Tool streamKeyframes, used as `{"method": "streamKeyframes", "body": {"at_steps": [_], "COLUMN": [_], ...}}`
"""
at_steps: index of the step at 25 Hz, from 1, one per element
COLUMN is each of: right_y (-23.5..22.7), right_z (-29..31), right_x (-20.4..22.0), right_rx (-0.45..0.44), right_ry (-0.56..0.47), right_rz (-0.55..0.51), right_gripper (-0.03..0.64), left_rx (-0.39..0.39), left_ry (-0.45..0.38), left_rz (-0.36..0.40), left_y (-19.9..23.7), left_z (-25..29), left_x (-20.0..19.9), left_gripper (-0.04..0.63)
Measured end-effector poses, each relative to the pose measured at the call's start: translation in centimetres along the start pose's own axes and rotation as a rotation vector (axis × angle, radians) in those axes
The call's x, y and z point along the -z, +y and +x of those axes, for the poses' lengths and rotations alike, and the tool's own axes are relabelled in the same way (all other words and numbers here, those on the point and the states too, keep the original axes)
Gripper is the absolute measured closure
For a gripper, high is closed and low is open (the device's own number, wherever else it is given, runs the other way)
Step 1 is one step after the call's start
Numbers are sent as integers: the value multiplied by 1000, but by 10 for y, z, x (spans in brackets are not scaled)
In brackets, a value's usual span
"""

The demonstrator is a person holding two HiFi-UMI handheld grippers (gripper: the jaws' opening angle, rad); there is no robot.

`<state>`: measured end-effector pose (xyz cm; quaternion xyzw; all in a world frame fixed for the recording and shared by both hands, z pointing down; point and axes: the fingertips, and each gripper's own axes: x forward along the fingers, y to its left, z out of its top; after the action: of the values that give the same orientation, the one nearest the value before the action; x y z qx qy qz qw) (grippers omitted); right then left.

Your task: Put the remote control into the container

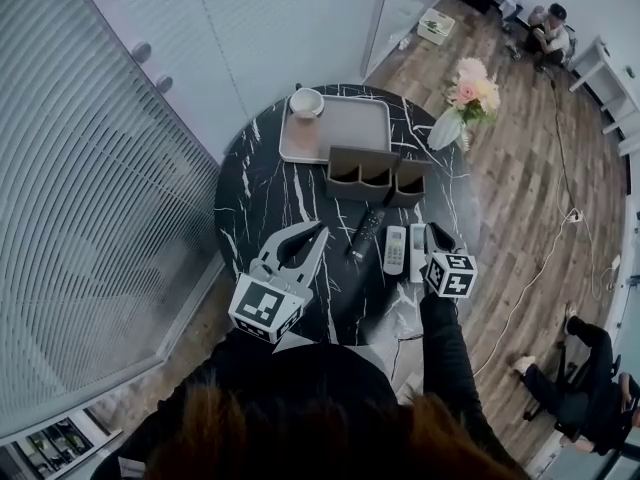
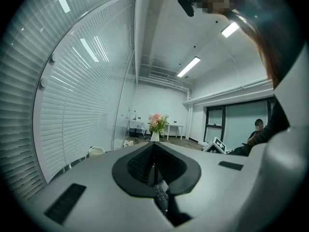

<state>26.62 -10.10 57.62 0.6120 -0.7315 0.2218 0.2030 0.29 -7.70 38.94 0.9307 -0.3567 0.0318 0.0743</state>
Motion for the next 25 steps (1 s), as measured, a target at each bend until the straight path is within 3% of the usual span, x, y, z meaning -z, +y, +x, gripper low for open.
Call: {"method": "streamKeyframes", "body": {"at_steps": [5, 7, 13, 25], "right_y": [-11, -13, -21, -27], "right_z": [29, 38, 57, 72], "right_x": [26, 35, 55, 66], "right_rx": [23, 26, 66, 91], "right_ry": [89, 120, 195, 276], "right_rz": [14, 20, 17, 61], "right_gripper": [586, 492, 382, 360], "left_rx": [-2, -4, -2, -8], "left_ry": [17, 25, 42, 64], "left_rz": [-4, -8, -6, -10], "left_y": [2, 2, 3, 3], "left_z": [-2, -3, -4, -4], "left_x": [6, 8, 11, 17], "left_gripper": [598, 598, 598, 598]}}
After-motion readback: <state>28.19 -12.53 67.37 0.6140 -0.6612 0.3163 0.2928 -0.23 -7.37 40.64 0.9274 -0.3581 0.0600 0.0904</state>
